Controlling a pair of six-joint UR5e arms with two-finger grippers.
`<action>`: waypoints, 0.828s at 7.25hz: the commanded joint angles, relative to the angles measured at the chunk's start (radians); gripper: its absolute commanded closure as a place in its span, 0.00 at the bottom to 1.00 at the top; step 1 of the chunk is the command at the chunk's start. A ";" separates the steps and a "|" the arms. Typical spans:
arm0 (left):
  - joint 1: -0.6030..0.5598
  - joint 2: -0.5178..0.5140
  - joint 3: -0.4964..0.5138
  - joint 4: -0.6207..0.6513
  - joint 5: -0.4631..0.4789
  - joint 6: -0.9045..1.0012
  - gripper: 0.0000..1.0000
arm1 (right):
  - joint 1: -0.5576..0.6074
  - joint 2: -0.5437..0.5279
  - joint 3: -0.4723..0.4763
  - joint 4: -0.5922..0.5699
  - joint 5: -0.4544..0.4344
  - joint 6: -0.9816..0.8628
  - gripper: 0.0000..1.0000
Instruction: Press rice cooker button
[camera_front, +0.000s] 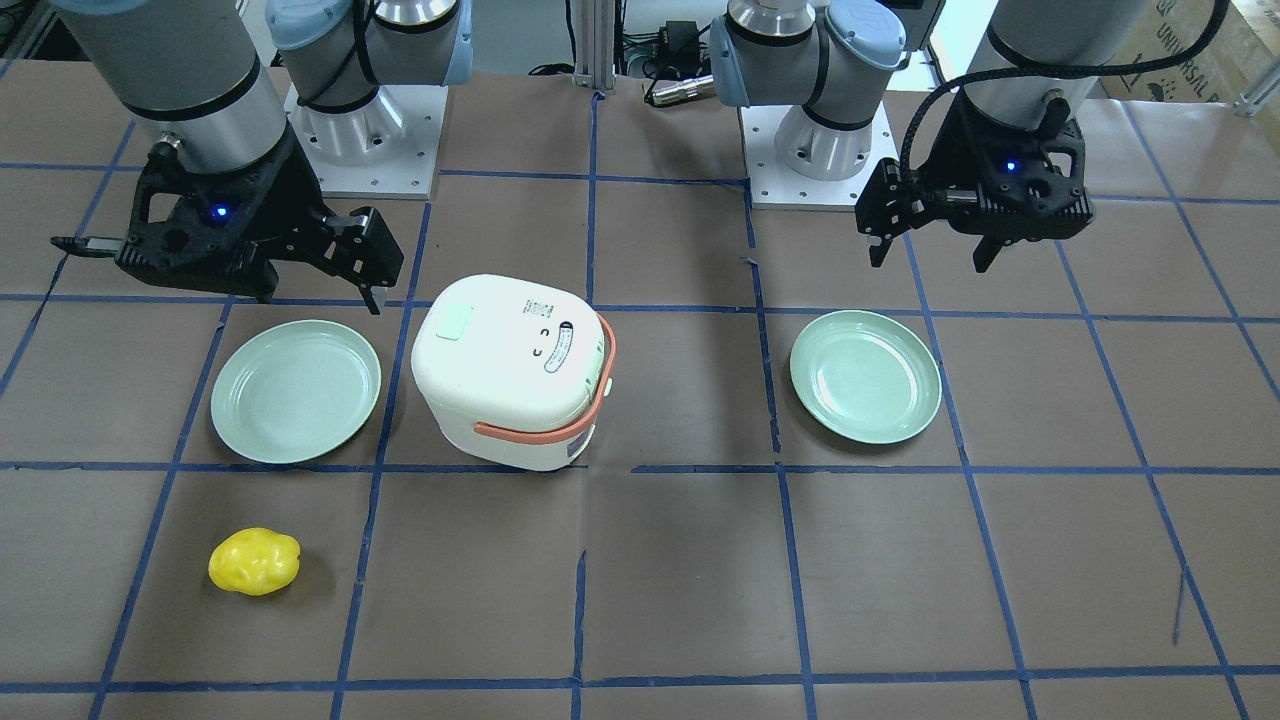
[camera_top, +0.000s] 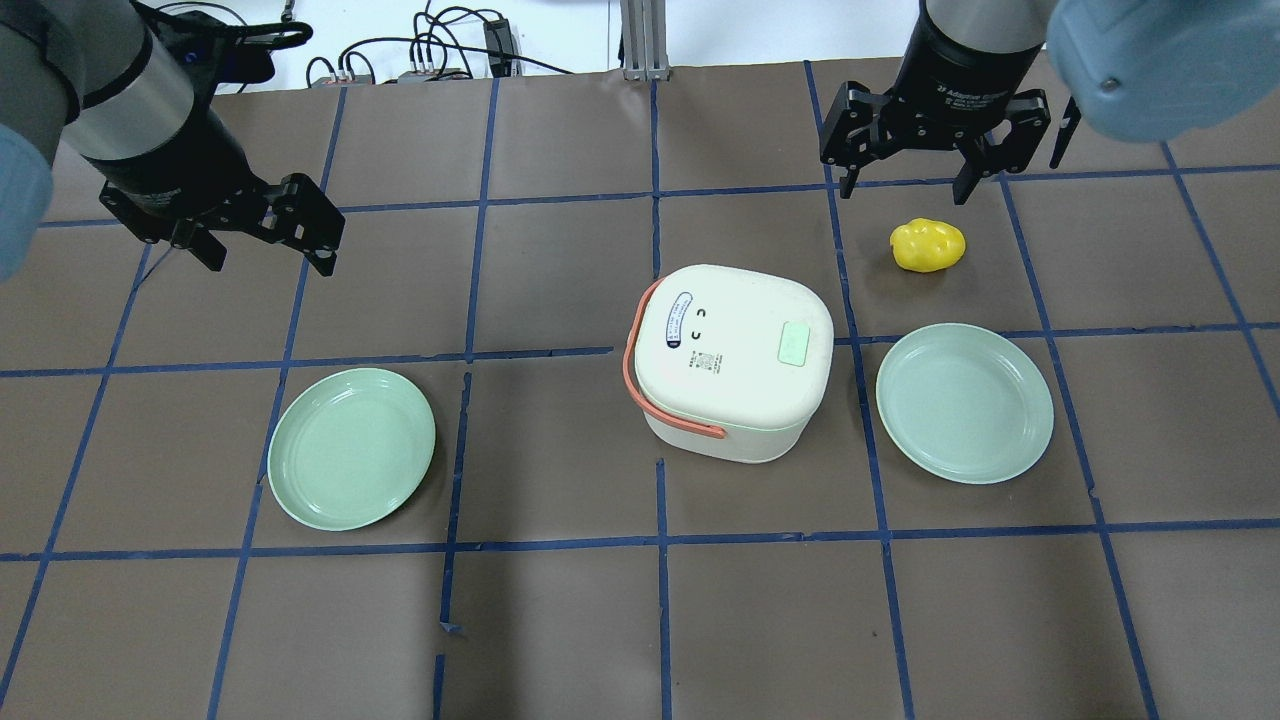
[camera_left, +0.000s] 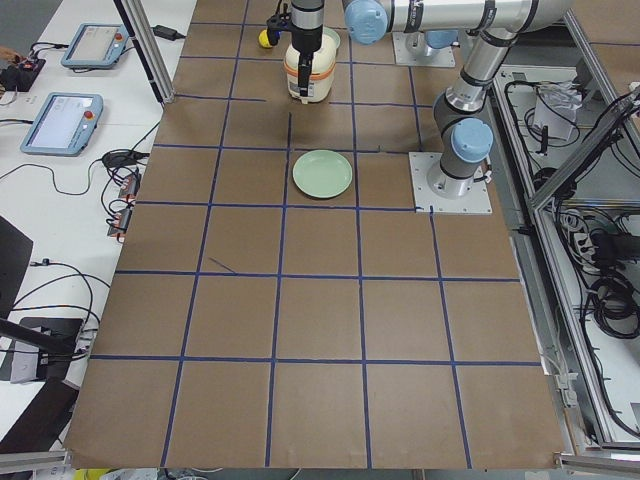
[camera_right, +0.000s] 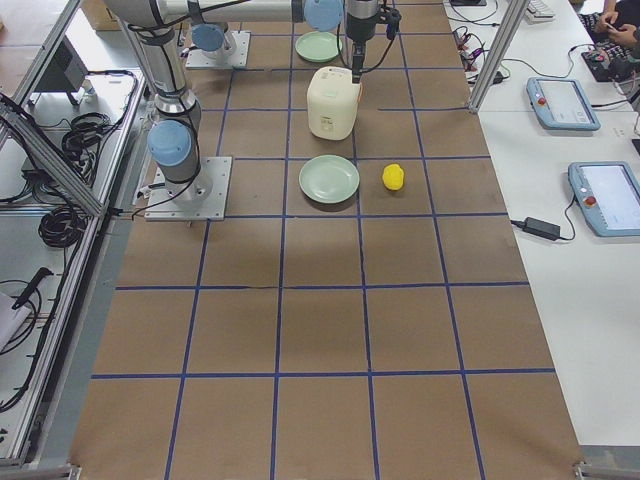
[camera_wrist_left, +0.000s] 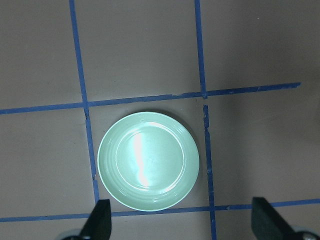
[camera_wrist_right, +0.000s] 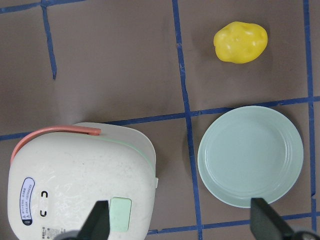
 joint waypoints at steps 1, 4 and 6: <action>0.000 0.000 0.000 0.000 0.000 0.000 0.00 | 0.003 -0.001 0.004 -0.002 0.006 0.008 0.00; 0.000 0.000 0.000 0.000 0.000 0.001 0.00 | 0.005 -0.001 0.007 0.000 0.012 0.019 0.00; 0.000 0.000 0.000 0.000 0.000 0.001 0.00 | 0.005 0.001 0.007 -0.002 0.012 0.019 0.00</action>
